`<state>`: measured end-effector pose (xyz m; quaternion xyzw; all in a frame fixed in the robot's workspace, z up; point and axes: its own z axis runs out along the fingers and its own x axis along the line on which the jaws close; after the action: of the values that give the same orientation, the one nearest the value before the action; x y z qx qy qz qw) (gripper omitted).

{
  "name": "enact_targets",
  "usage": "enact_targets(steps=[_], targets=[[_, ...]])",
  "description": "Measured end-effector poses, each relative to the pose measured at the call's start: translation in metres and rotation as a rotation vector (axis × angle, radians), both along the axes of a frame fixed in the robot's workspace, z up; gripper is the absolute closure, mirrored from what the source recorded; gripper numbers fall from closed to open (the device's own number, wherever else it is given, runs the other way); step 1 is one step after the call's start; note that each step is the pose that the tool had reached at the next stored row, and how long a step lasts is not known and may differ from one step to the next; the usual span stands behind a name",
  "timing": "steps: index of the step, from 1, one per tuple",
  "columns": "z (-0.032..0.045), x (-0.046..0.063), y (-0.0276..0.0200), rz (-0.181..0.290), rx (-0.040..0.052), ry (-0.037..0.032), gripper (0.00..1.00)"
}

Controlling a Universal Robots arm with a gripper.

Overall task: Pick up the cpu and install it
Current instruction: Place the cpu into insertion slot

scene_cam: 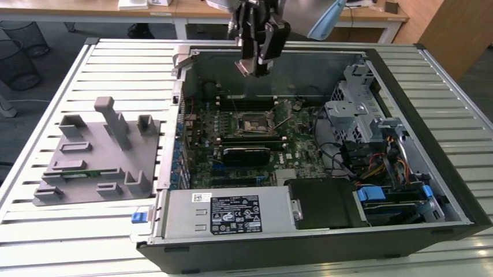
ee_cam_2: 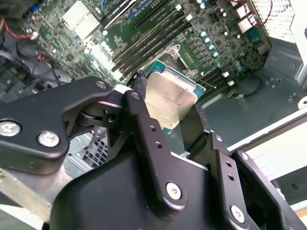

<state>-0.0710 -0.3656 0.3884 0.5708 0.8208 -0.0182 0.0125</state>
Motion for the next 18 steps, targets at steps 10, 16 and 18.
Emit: enact_targets(steps=[10,16,18], targets=[[-0.0012,0.0,0.0,-0.162,-0.0063,0.0002,0.47],[-0.0026,0.0,0.0004,-0.226,-0.0108,-0.0023,0.47],[-0.0032,0.0,0.0004,-0.244,-0.0119,-0.0064,0.47]])
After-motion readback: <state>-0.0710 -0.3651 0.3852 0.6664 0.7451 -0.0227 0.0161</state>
